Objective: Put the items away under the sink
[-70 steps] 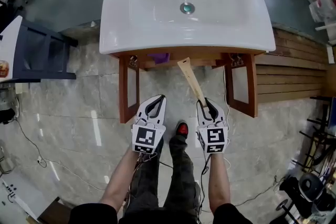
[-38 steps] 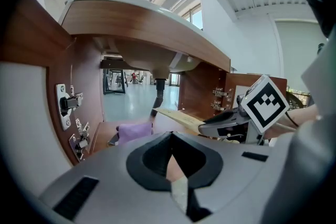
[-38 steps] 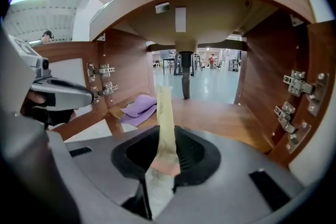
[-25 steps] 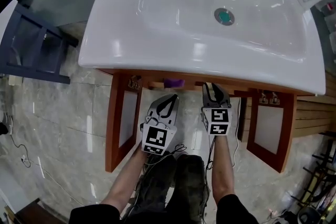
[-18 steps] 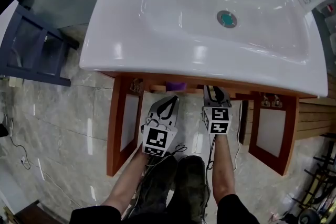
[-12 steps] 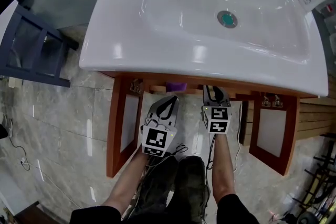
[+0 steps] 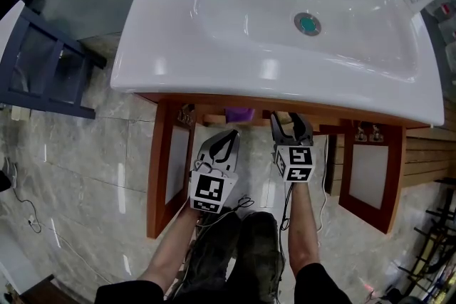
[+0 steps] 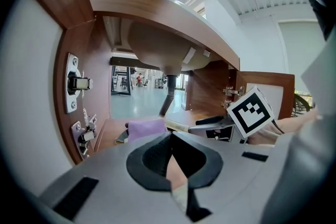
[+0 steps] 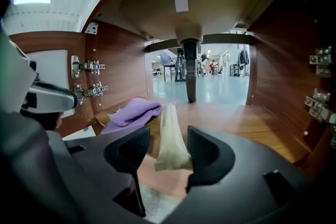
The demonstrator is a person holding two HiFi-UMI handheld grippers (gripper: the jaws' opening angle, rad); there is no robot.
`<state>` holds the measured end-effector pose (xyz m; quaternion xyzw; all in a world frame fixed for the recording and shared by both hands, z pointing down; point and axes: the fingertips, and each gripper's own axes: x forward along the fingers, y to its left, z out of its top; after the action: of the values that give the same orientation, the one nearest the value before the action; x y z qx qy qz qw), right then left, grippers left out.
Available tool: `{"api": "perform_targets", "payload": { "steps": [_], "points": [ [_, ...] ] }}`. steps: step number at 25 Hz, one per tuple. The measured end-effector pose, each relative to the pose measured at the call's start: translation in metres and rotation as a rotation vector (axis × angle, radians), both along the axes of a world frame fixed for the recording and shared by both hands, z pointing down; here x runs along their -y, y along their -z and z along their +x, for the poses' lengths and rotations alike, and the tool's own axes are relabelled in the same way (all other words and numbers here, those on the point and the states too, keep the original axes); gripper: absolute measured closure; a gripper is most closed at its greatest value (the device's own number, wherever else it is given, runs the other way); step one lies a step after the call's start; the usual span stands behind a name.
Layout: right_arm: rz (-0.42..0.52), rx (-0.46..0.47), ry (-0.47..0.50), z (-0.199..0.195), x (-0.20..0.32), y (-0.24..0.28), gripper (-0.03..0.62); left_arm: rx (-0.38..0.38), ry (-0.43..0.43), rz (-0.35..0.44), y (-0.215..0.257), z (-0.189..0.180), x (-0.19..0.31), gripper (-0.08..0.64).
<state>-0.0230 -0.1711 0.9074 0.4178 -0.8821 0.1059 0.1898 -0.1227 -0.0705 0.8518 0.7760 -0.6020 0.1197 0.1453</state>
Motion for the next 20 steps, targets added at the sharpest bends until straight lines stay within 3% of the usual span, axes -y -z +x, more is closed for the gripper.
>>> {"api": "perform_targets", "payload": {
  "steps": [9,15,20],
  "points": [
    [-0.003,0.007,0.001,0.005,-0.018,0.035,0.365,-0.004,-0.032,0.021,0.037,0.008,-0.005,0.552],
    [-0.001,-0.01,-0.016,0.02,-0.037,0.084,0.367,-0.002,-0.063,0.014,0.081,0.019,-0.019,0.552],
    [0.002,0.01,-0.043,0.032,-0.058,0.14,0.411,-0.003,-0.078,0.012,0.13,0.031,-0.03,0.554]
  ]
}}
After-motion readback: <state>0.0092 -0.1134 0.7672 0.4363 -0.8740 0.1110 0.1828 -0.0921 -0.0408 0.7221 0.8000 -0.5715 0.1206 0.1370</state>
